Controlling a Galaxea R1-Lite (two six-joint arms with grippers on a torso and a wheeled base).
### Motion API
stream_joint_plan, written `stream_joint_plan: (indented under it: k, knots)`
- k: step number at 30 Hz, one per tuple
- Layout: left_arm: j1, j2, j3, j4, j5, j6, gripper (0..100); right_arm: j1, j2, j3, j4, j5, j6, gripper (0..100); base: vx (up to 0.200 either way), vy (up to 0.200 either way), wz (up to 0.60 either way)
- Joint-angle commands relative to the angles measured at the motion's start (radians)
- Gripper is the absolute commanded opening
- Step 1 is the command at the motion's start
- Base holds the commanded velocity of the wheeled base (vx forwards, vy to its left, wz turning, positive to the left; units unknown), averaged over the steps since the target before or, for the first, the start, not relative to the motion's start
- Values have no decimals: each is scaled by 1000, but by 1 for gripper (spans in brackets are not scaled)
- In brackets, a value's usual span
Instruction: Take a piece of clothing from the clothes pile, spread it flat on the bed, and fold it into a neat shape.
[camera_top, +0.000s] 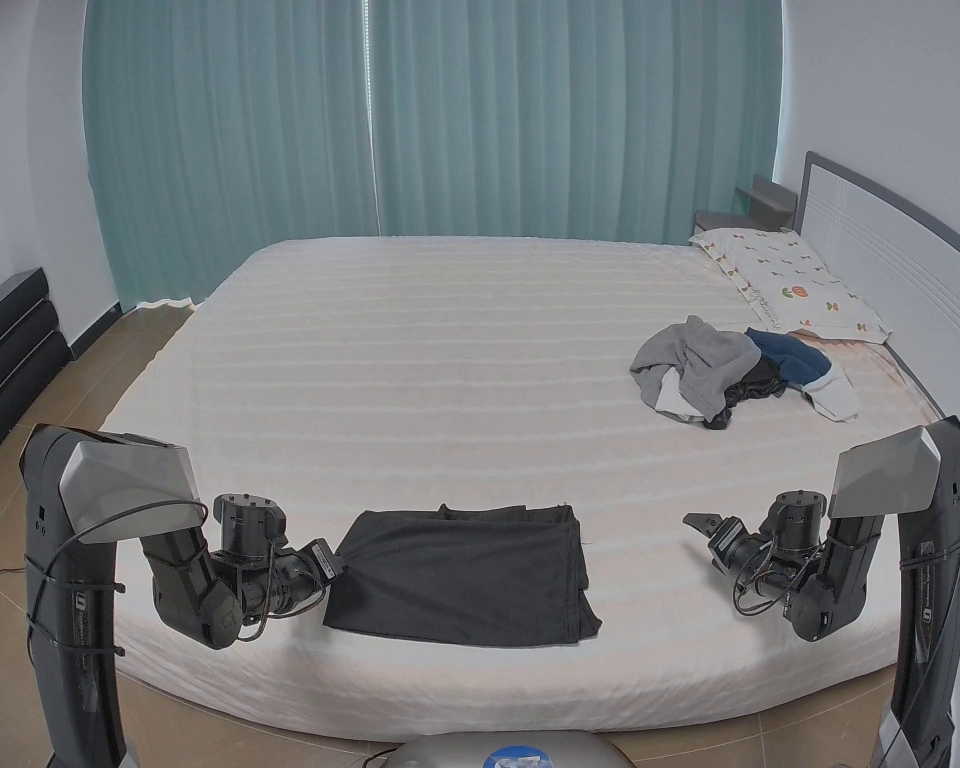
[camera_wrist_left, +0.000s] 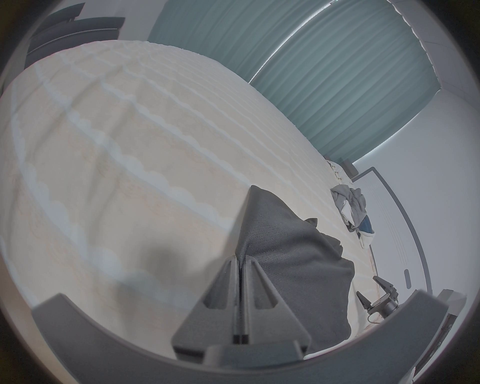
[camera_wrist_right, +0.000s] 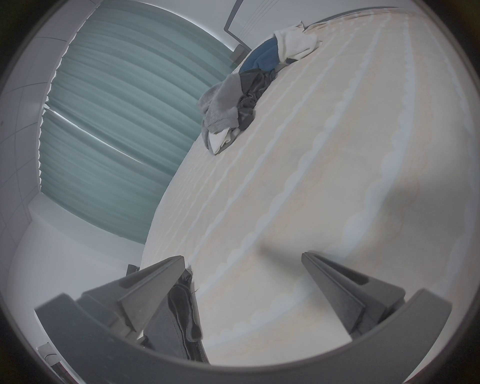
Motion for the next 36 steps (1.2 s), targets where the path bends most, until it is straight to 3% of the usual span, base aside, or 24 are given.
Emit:
stream_joint_plan:
  k: [1,16,31,36]
  knots:
    - [0,1,-1,-1,0,0,0,2,1,0,0,0,0,100,0,200,0]
    - [-1,1,1,-1,3,-2,0,28,4,21,-28,-6,-2,100,0,200,0]
    - [-26,4,4,-1,69,-23,0,30,4,21,-28,-6,-2,100,0,200,0]
    - [-43,0,4,1,94,-55,0,30,4,21,-28,-6,-3,100,0,0,0]
